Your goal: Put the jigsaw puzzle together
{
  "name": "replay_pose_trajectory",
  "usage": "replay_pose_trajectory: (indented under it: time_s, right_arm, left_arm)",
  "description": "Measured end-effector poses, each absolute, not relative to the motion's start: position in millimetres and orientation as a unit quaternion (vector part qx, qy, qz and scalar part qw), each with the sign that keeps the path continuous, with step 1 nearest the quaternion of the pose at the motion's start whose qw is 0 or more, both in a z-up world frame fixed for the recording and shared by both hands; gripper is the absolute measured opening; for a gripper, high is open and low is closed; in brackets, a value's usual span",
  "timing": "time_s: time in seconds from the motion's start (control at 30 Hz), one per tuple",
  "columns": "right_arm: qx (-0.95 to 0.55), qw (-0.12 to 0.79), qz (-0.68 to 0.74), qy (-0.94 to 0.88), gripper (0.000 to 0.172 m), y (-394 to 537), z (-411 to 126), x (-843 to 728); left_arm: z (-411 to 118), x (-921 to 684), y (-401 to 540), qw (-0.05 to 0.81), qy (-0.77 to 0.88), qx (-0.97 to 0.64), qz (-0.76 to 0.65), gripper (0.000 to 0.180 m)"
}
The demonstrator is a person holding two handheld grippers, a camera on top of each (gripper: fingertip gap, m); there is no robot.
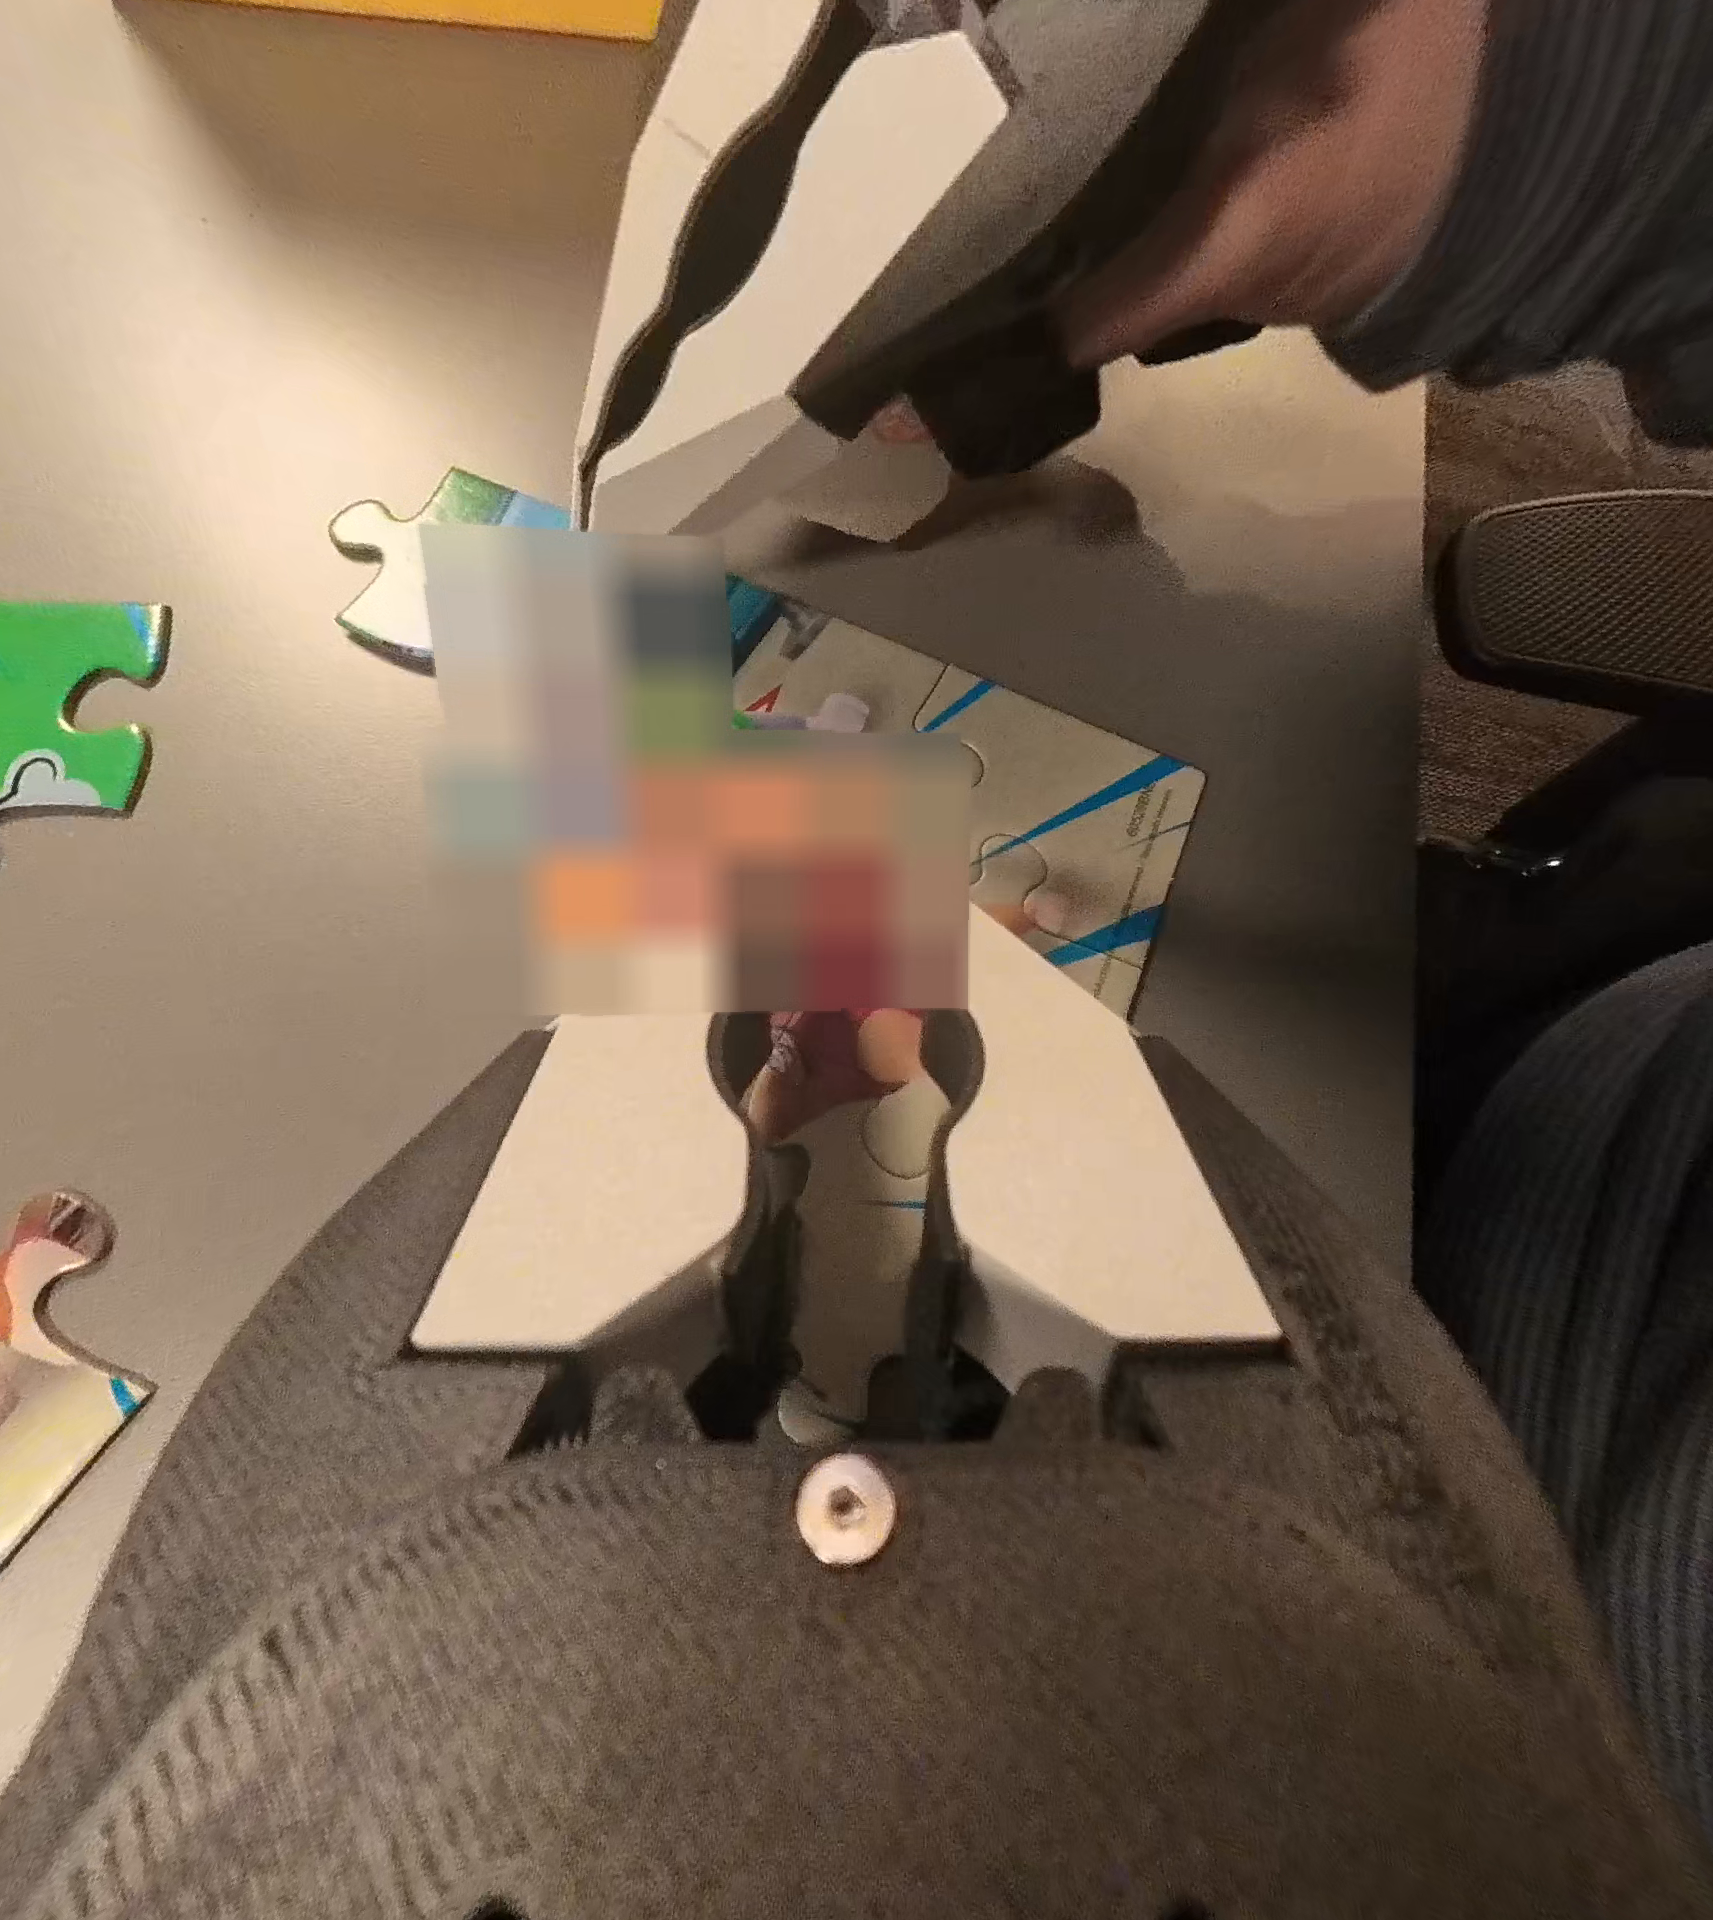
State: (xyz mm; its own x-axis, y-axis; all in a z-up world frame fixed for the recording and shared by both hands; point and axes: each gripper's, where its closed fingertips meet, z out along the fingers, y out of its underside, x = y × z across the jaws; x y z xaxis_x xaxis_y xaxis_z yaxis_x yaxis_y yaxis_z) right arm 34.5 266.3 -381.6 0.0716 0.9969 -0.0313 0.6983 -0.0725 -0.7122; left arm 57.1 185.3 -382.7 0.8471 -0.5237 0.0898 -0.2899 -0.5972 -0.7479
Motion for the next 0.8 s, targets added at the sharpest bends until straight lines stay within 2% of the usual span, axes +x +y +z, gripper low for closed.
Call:
replay_pose_trajectory:
  time_s: [0.17, 0.33, 0.53, 0.67, 0.7, 0.8]
  right_arm:
    - [-0.676, 0.271, 0.325, -0.603, 0.0, 253, -364, 35]
    - [-0.676, 0.228, 0.3, -0.633, 0.0, 244, -381, 44]
    - [-0.678, 0.238, 0.282, -0.636, 0.0, 249, -381, 46]
    - [-0.667, 0.254, 0.264, -0.649, 0.0, 253, -381, 45]
    - [-0.665, 0.269, 0.264, -0.645, 0.0, 258, -377, 44]
    - [-0.652, 0.341, 0.279, -0.617, 0.0, 276, -356, 35]
  left_arm:
    - [-383, 58, 189, 0.386, 0.221, -0.883, -0.147, 0.021]
    - [-383, 59, 191, 0.387, 0.217, -0.884, -0.146, 0.022]
    - [-383, 61, 193, 0.387, 0.21, -0.886, -0.149, 0.022]
    - [-383, 62, 200, 0.392, 0.197, -0.888, -0.14, 0.02]
    - [-383, 62, 205, 0.396, 0.191, -0.889, -0.128, 0.014]
    - [-383, 67, 212, 0.398, 0.195, -0.891, -0.102, 0.014]
